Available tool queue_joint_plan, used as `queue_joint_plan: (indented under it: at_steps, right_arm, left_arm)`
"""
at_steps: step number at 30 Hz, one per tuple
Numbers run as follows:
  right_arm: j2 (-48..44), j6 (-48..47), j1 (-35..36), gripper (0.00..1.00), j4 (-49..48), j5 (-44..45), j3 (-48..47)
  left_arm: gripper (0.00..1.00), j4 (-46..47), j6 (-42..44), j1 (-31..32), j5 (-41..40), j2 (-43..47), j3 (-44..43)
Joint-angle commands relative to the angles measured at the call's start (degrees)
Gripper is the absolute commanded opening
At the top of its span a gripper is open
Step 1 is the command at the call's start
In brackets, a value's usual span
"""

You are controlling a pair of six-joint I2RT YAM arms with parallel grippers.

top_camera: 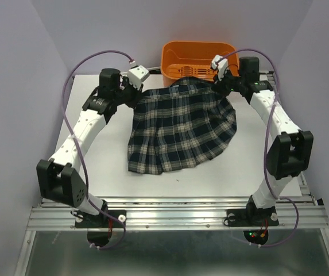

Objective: Fold and stack the skirts
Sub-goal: Flatten the skirt out

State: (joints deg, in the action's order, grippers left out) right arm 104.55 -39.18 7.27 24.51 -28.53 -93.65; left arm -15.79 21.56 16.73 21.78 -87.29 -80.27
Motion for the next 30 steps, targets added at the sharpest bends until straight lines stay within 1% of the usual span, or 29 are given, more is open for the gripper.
queue_joint_plan:
  at_steps: [1,2,3,4,6,7,8,10,11,12,13,16,17,19,20,25,26,30]
  right_arm:
    - [-10.5,-0.6,-2.6,0.01,4.9,2.8,-3.4]
    - [-11.6,-0.9,-2.6,0.01,6.8,0.4,-2.3]
    - [-12.7,-3.2,-2.6,0.01,8.3,-0.6,-0.9]
    - [-14.9,-4.5,-2.6,0.01,11.8,-1.8,2.9]
    - [-17.5,-8.3,-0.9,0.01,12.9,-1.0,8.8]
    - [-20.4,-9.4,-0.2,0.01,12.5,-0.5,12.0]
    - [-21.7,-11.1,1.5,0.01,12.1,0.5,18.3]
    - [-23.9,-12.8,4.2,0.01,10.9,1.7,24.2]
    - [-26.0,-12.9,5.9,0.01,10.0,2.8,27.0]
    - [-26.7,-13.1,9.2,0.01,8.8,5.2,32.5]
    - [-27.4,-13.0,10.9,0.01,6.7,6.1,34.8]
    - [-28.8,-12.2,15.8,0.01,2.9,9.3,41.3]
    - [-28.8,-12.0,16.5,0.01,2.3,9.8,42.1]
    - [-27.9,-11.2,17.2,0.01,1.6,11.0,42.9]
    - [-27.4,-11.0,17.3,0.01,1.8,11.3,42.8]
    - [-26.9,-11.9,17.3,0.01,3.2,12.4,42.7]
    - [-27.8,-12.2,17.3,0.01,3.3,12.5,43.2]
    - [-29.5,-13.6,17.3,0.01,3.5,12.7,45.7]
  left_arm:
    - [0.00,2.5,3.7,-1.7,-2.8,13.0,1.6]
    - [0.00,1.8,4.6,-1.7,-0.5,14.3,4.7]
    - [0.00,1.2,5.8,-1.6,0.4,16.7,6.4]
    - [0.00,-0.5,9.2,-1.0,1.7,17.9,10.2]
    - [0.00,-2.2,13.6,0.0,2.6,21.4,14.8]
    - [0.00,-2.7,15.6,0.6,2.8,22.9,17.3]
    - [0.02,-3.4,19.1,2.2,3.2,25.8,22.8]
    - [0.14,-3.9,21.7,4.7,2.5,28.7,27.9]
    - [0.28,-3.7,22.6,7.5,0.9,30.1,31.8]
    - [0.42,-3.5,22.6,8.5,0.2,32.6,33.2]
    - [0.61,-3.2,22.7,9.1,-0.1,33.6,34.7]
    - [0.63,-4.2,22.8,9.5,0.5,34.1,34.6]
    - [0.73,-5.6,23.0,9.6,0.8,33.7,33.7]
    - [0.73,-7.1,24.8,9.6,1.0,32.2,32.9]
    - [0.92,-7.6,25.5,9.6,1.0,31.7,32.5]
    - [0.92,-10.7,33.1,9.9,1.7,28.8,32.7]
    - [0.92,-11.1,36.3,10.2,1.7,28.7,33.0]
    - [0.91,-12.0,44.3,10.3,1.9,28.3,32.8]
